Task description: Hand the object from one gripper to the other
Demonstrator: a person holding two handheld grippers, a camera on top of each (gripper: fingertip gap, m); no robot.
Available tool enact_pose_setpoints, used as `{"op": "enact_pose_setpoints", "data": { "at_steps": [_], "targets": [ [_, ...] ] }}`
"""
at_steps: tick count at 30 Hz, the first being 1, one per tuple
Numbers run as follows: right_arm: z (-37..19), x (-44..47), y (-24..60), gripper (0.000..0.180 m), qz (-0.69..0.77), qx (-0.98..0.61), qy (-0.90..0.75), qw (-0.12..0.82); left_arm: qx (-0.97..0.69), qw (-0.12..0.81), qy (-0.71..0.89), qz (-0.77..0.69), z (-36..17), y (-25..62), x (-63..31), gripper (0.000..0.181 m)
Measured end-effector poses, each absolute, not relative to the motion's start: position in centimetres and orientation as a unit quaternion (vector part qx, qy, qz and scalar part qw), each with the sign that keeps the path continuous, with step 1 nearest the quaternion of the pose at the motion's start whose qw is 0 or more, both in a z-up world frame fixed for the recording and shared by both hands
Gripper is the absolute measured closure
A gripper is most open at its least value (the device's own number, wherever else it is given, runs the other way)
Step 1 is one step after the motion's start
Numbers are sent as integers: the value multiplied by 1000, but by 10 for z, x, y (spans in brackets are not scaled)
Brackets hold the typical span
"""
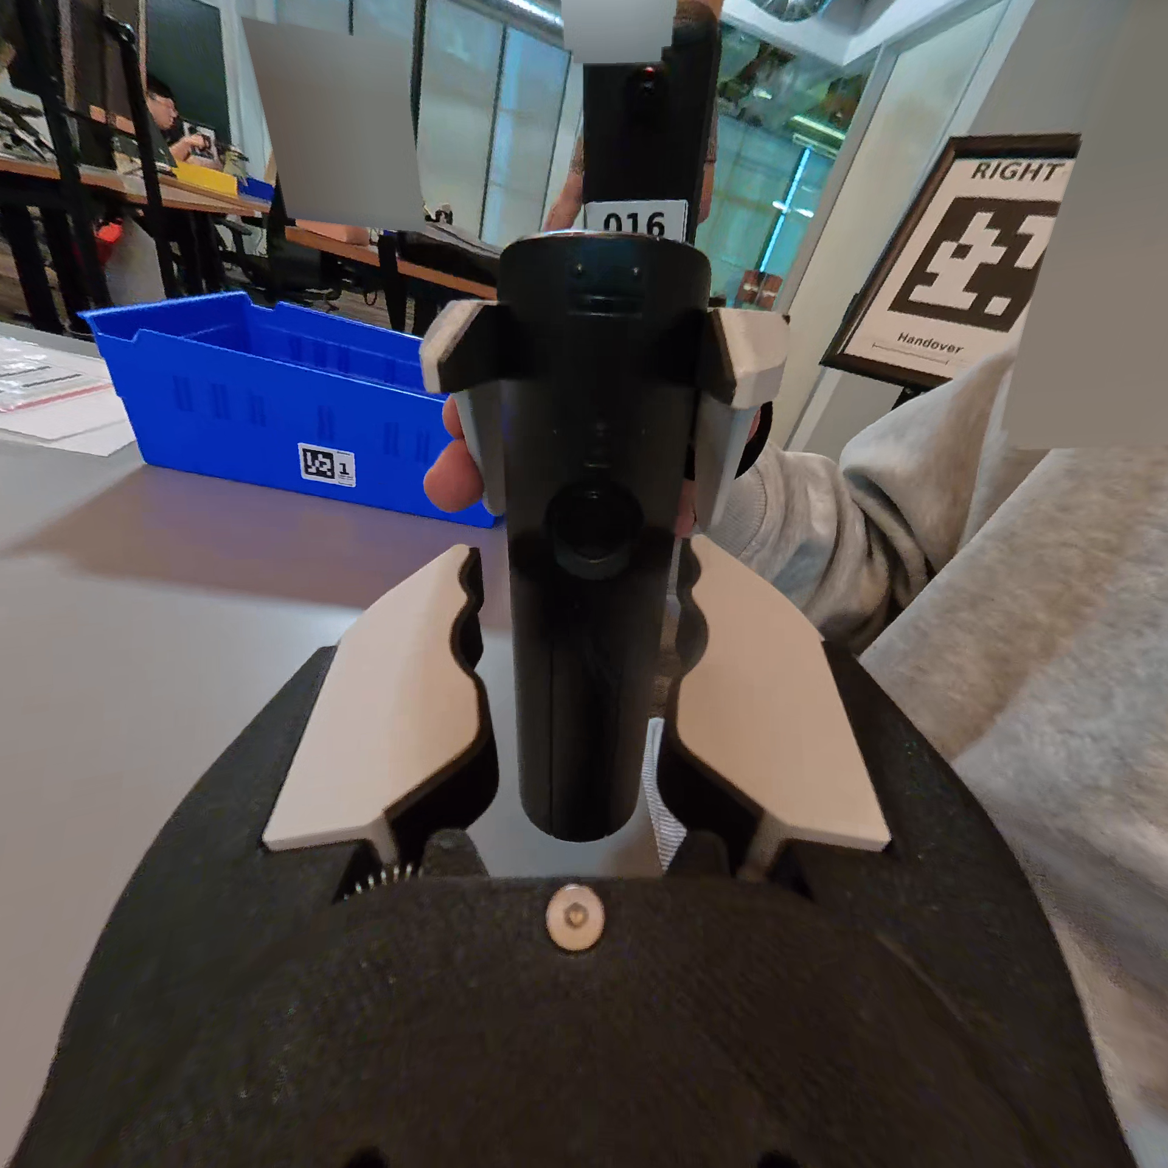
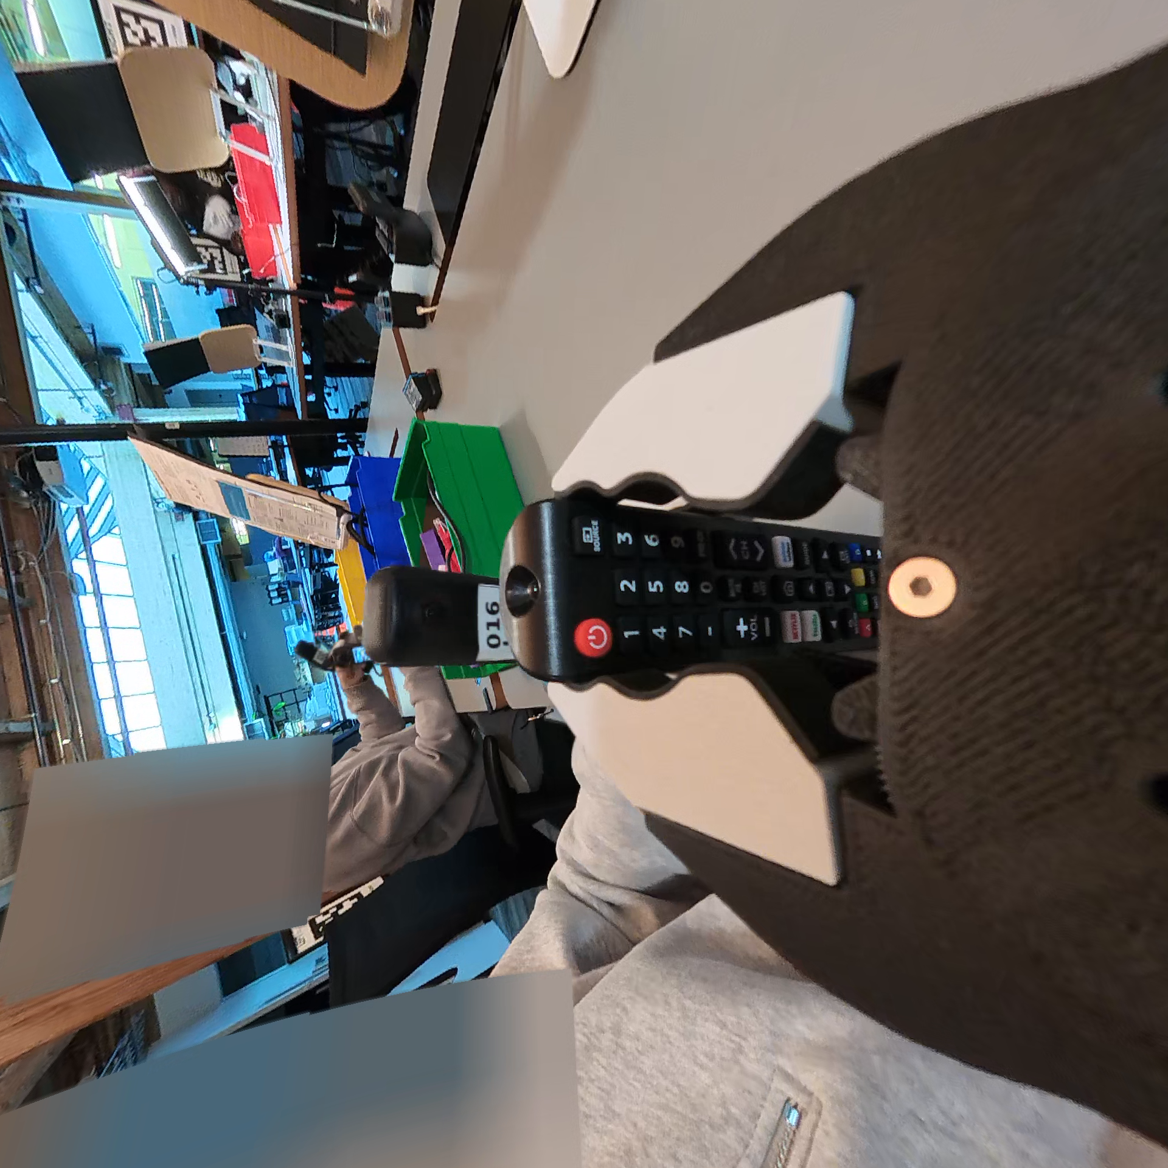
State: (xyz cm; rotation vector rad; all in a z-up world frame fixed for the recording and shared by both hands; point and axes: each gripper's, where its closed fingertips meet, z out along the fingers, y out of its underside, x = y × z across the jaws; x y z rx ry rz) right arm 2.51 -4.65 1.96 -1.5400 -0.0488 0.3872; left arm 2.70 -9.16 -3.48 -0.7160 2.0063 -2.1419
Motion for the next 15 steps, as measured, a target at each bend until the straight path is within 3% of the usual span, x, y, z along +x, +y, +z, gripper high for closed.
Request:
{"op": "enact_pose_setpoints", "data": {
  "at_steps": [12, 15],
  "targets": [
    [17, 19, -42, 128, 176, -693, -27, 698, -226, 68, 672, -702, -35, -94, 25, 127],
    [27, 29, -46, 107, 169, -668, -11, 725, -231, 78, 674, -697, -36, -89, 28, 127]
  ]
}}
